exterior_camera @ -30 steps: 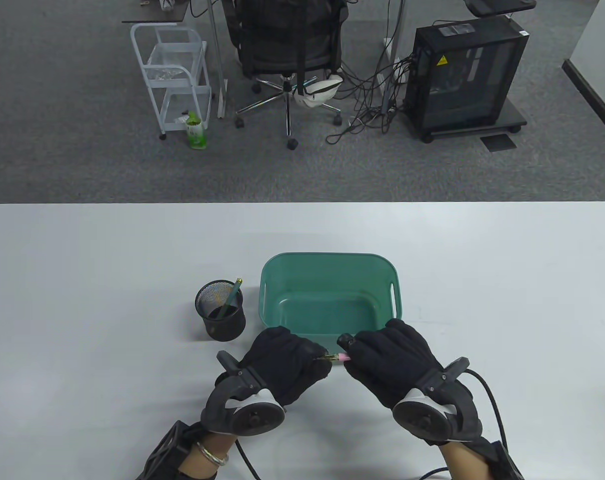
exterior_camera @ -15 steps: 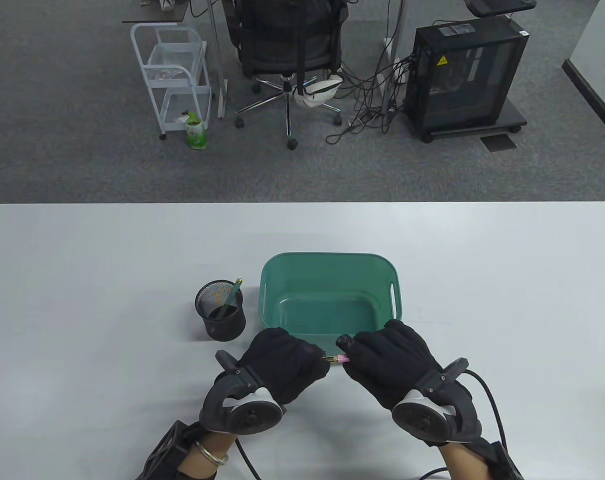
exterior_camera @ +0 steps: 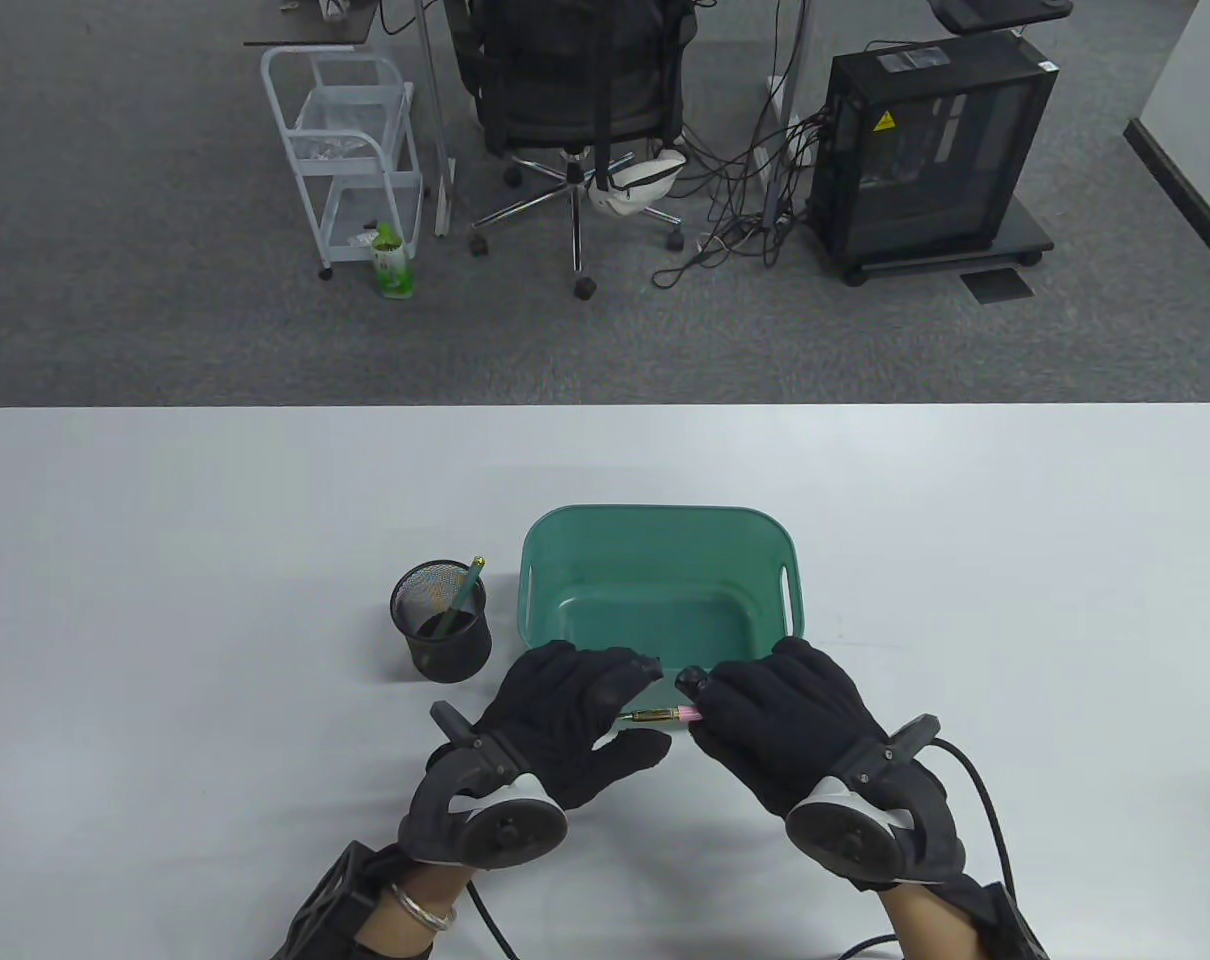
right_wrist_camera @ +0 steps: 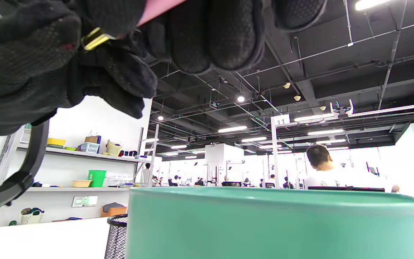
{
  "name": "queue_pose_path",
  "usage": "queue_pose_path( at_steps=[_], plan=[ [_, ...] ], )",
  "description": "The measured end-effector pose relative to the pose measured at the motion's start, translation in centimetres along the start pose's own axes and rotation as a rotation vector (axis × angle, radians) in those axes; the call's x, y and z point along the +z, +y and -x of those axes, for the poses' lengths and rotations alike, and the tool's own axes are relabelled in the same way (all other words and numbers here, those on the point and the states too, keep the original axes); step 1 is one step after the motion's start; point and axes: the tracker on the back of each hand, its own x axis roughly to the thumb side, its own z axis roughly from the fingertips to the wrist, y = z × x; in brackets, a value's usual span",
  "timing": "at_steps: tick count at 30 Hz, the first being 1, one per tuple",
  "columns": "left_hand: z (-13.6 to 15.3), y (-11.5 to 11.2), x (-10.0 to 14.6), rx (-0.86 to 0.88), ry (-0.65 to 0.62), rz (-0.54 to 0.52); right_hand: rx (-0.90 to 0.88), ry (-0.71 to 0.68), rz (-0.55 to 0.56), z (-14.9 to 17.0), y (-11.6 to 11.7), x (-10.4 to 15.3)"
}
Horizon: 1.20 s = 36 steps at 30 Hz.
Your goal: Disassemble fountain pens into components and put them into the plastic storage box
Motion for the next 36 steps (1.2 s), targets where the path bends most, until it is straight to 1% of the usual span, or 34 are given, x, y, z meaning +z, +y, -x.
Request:
queue_pose_path(
  at_steps=[36],
  plan=[
    [-0.35, -0.13, -0.02, 0.005, -0.026, -0.014, 0.001, -0.002, -0.002, -0.02, 0.01, 0.00]
  ],
)
